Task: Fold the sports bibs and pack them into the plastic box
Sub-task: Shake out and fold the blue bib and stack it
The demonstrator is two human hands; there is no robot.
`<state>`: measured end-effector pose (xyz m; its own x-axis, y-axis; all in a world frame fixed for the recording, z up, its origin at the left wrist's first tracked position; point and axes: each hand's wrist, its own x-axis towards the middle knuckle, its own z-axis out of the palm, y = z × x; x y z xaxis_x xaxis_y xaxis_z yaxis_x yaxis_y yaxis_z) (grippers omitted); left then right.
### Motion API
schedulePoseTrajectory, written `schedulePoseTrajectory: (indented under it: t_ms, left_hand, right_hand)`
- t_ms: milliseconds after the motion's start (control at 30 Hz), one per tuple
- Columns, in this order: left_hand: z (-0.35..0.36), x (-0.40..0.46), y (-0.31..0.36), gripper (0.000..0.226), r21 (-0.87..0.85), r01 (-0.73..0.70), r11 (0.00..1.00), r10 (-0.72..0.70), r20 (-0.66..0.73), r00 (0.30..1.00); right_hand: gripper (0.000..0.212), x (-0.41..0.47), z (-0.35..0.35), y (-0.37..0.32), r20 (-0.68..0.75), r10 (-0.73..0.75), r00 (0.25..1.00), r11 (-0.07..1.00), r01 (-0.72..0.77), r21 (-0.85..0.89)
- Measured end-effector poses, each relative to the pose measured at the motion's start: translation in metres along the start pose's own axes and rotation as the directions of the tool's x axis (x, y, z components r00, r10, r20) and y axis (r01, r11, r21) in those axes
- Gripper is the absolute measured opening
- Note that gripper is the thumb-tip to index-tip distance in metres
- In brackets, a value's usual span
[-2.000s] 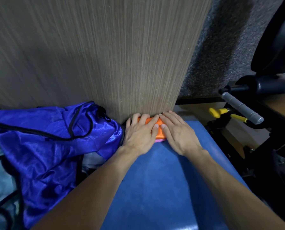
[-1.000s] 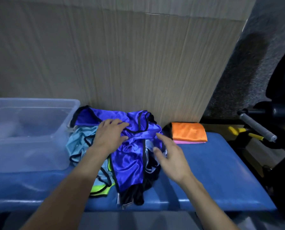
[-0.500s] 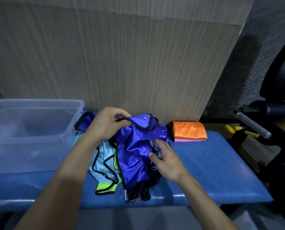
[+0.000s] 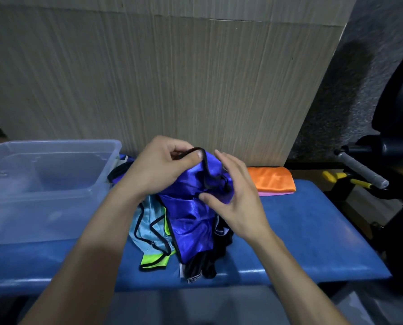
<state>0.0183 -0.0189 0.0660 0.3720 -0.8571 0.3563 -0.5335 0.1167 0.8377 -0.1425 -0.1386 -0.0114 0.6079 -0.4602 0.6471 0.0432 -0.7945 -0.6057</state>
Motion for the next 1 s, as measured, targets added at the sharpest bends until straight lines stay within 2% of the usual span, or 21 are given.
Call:
schedulePoseTrajectory:
  t_ms: [200,367,567,733,867,933,1000]
  left_hand:
    - [0.006,-0.006,0.007,0.018,0.034,0.028,0.999,-0.029,0.045,0.999]
    - [0.008,-0.010,0.010,0.025,0.095,0.026,0.995,-0.030,0.048,0.998]
    - [0.002,-0.012,0.019,0.048,0.183,-0.011,0.983,-0.005,0.088,0.996]
    - [-0.019,-0.005,0.057,0.048,0.316,-0.115,0.942,0.048,0.211,0.976]
    - [-0.039,0.001,0.088,0.050,0.316,-0.155,0.936,0.047,0.322,0.945]
    - [-0.047,0.001,0.105,0.048,0.286,-0.173,0.942,0.056,0.375,0.925]
    - [-0.053,0.000,0.117,0.035,0.258,-0.170,0.951,0.056,0.399,0.915]
  right_hand:
    - [0.043,0.002,0.004,-0.018,-0.254,-0.031,0.967,0.999,0.026,-0.024]
    - [0.059,-0.003,0.005,-0.037,-0.169,-0.116,0.979,0.984,0.091,-0.153]
    - [0.038,-0.005,-0.019,-0.042,-0.174,-0.159,0.972,0.980,0.133,-0.149]
    - [0.031,0.012,-0.052,-0.070,-0.182,-0.206,0.961,0.959,0.162,-0.232]
    - [0.022,0.036,-0.086,-0.097,-0.025,-0.302,0.953,0.909,0.279,-0.310]
    - [0.023,0.046,-0.099,-0.110,0.068,-0.246,0.967,0.935,0.255,-0.246]
    - [0.023,0.053,-0.107,-0.119,0.148,-0.185,0.972,0.960,0.211,-0.184]
